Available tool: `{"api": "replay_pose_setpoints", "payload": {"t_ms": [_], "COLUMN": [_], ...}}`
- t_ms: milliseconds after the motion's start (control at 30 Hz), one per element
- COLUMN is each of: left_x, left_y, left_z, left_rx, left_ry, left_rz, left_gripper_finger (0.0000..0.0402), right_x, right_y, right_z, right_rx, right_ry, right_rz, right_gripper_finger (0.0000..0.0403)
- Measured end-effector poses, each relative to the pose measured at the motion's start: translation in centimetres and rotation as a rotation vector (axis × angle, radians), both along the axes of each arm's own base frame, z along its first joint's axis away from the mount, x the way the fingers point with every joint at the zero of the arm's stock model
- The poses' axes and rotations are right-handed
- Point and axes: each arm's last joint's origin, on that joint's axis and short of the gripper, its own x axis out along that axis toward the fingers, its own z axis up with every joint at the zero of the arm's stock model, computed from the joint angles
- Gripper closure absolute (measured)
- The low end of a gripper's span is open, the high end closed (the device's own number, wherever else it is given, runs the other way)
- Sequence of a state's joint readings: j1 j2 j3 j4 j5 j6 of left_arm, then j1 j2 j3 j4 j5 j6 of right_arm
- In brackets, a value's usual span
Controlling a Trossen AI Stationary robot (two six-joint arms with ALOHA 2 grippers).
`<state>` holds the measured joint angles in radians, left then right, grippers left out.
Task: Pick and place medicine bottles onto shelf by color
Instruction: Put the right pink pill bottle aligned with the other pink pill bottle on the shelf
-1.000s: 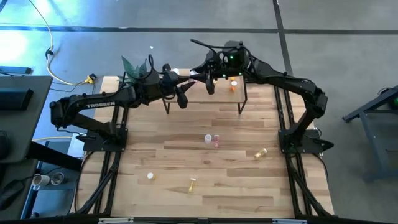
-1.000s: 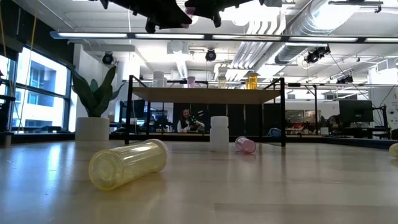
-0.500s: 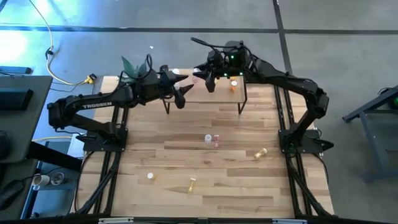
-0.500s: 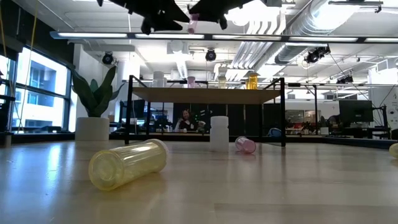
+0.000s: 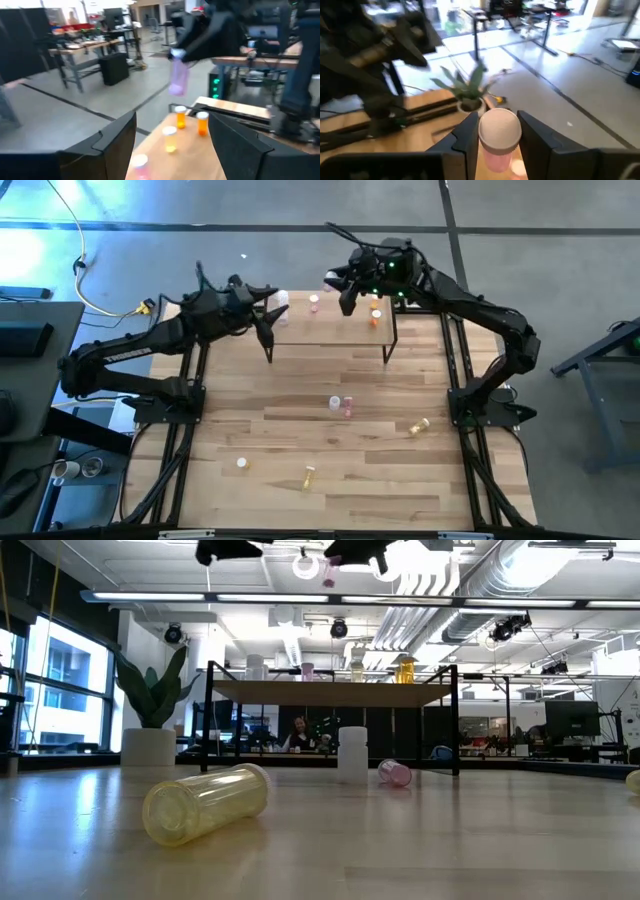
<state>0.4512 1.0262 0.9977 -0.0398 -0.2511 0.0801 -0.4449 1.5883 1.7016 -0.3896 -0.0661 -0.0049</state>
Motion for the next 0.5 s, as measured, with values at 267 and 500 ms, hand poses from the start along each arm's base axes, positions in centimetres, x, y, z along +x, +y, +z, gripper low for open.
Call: {"api": "replay_pose_setpoints", "payload": {"t_ms": [267,500], "left_x": [-2.0,-2.2], "left_y": [-0.7,-0.7], "left_z": [1.0,1.1], "left_rx": [0.057,0.06], "left_ry": [0.015,0.01], "left_rz": [0.088,0.102], "left_gripper_finger": [0.0163,0.0163], "right_x": [1.8,2.0], "right_y": [0.2,0.9], "right_z": [-7.7,-11.9], "right_rx": [0.11,0.099], "right_ry": [0.028,-0.019], "right_rz": [-0.03,-0.018], "right_gripper_finger": [0.0304,0.0304]}}
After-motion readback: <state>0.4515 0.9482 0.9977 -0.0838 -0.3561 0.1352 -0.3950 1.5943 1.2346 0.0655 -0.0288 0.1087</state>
